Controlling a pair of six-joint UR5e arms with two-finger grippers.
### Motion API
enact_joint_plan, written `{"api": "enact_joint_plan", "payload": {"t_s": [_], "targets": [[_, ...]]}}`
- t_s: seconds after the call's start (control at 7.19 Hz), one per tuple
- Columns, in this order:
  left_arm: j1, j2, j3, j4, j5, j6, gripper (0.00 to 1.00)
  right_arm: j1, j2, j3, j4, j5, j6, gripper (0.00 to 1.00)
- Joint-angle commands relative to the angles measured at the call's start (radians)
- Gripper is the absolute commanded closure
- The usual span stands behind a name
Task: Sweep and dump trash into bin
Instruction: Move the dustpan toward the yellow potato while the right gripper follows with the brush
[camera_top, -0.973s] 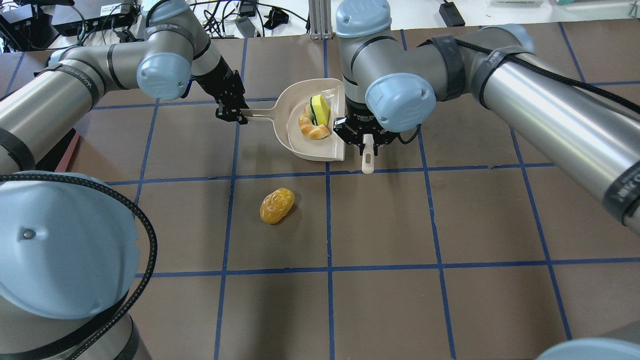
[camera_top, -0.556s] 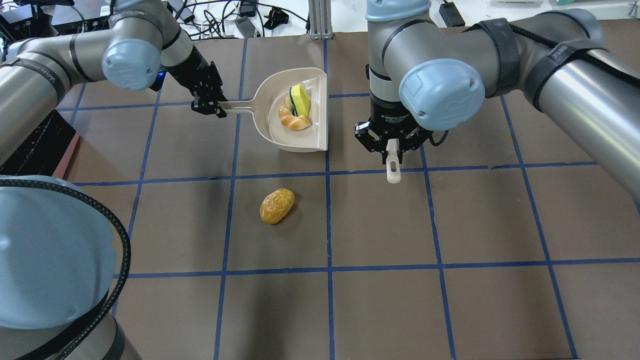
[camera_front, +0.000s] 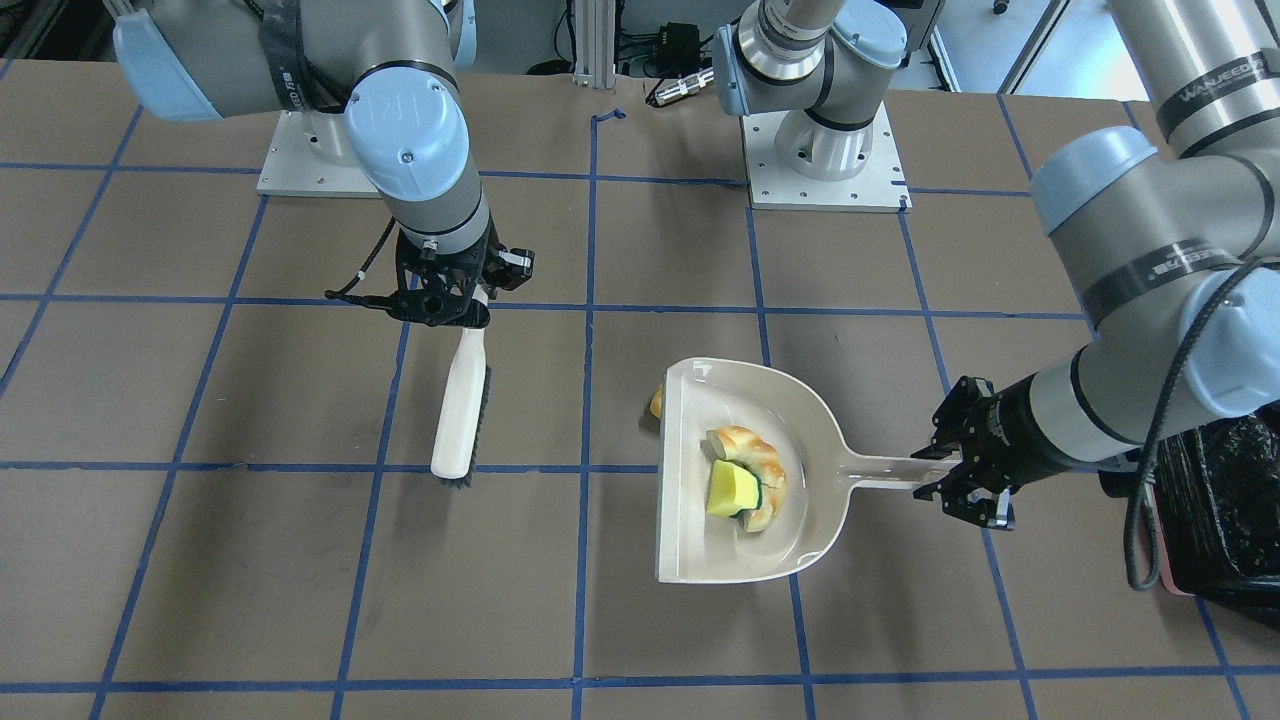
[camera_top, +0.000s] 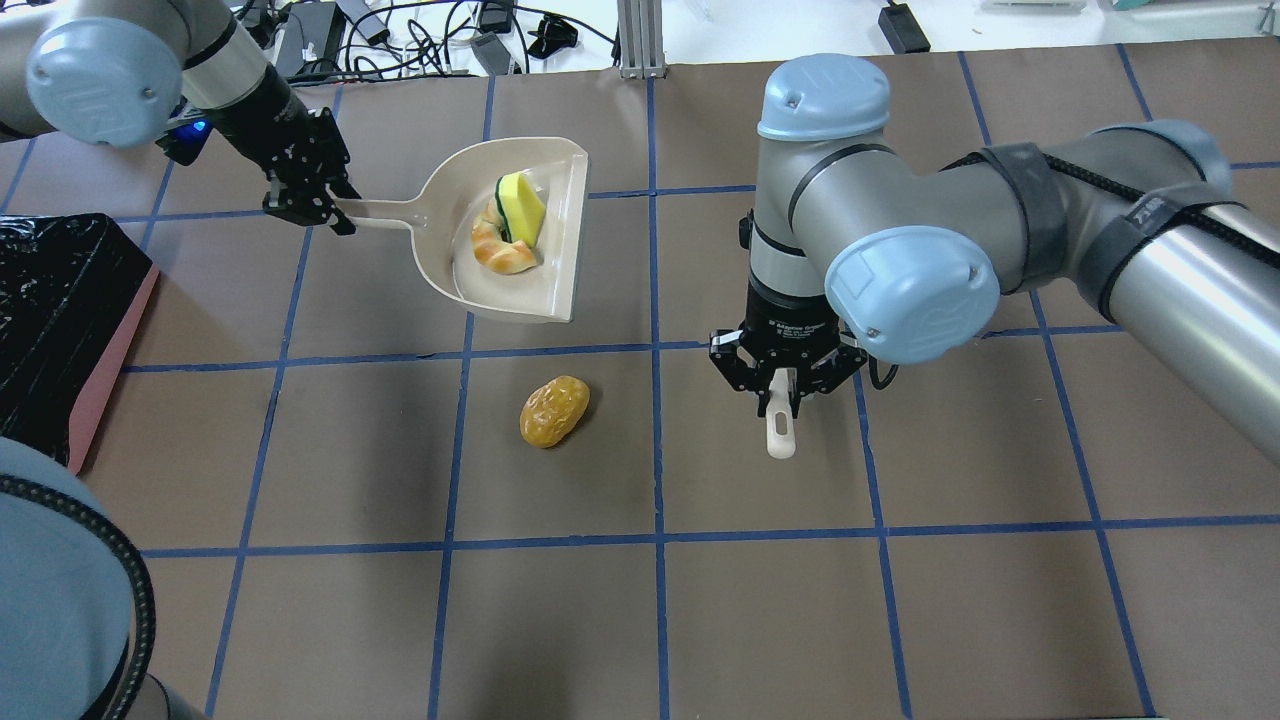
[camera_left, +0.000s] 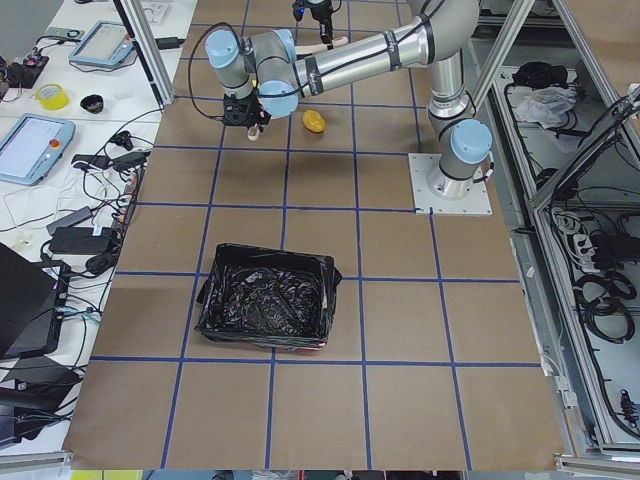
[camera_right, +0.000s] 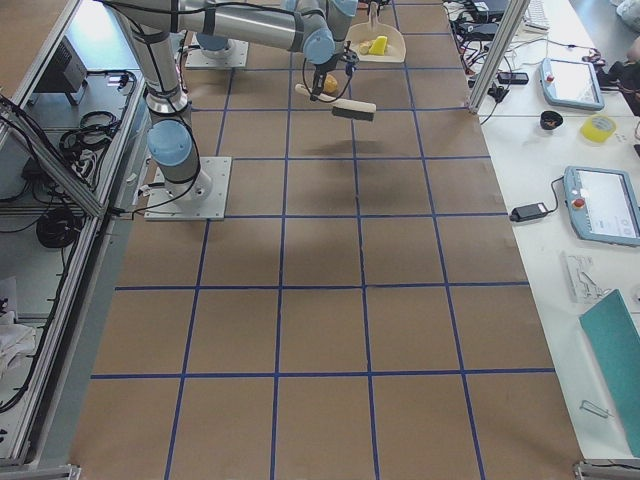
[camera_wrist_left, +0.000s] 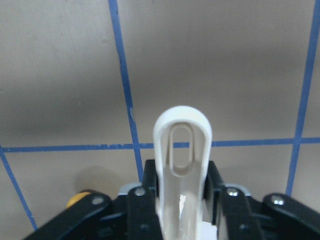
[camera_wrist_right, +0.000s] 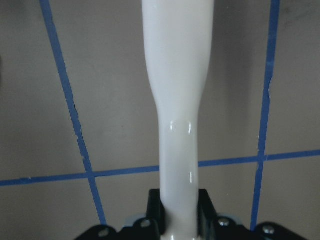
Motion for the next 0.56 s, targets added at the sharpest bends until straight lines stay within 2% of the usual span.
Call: {"api": "enact_joint_plan", "payload": {"t_s": [0.0, 0.14, 0.42], "targets": [[0.070, 0.082, -0.122, 0.001, 0.012, 0.125, 1.00, 0.057, -0.014, 0.069, -0.064, 0.004, 0.079, 1.00], [0.113, 0.116, -0.180, 0.021, 0.014, 0.141, 1.00, 0.117, -0.002, 0.070, -0.105, 0.003, 0.172, 1.00], [0.159, 0.156, -0.286, 0.131, 0.038, 0.141, 1.00, 0.186, 0.038, 0.070, -0.119, 0.006, 0.188, 1.00]]}}
